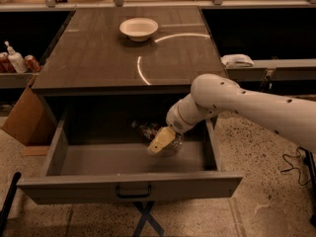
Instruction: Place water bottle into top drawer
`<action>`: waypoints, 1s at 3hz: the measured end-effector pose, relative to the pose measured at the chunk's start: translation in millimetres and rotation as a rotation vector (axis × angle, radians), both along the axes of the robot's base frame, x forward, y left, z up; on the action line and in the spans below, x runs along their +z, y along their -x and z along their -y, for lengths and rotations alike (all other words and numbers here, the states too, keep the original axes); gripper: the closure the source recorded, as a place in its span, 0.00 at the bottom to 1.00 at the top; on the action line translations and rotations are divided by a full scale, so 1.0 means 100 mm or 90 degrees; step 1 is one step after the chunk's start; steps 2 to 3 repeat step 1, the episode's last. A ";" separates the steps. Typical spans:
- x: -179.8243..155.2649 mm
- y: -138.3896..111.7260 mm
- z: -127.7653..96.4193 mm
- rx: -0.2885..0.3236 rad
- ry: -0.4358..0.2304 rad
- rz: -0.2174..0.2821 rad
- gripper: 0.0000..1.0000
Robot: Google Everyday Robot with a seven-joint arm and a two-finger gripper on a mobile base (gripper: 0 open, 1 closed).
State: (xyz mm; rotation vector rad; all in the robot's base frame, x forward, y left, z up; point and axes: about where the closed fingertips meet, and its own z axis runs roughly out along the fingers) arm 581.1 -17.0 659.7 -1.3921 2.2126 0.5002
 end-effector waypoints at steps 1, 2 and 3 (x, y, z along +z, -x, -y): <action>0.19 0.16 0.32 -0.038 -0.019 0.010 0.00; 0.19 0.16 0.32 -0.038 -0.019 0.010 0.00; 0.19 0.16 0.32 -0.038 -0.019 0.010 0.00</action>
Offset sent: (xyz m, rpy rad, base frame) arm 0.0000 0.0000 0.0000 0.0000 0.0000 0.0000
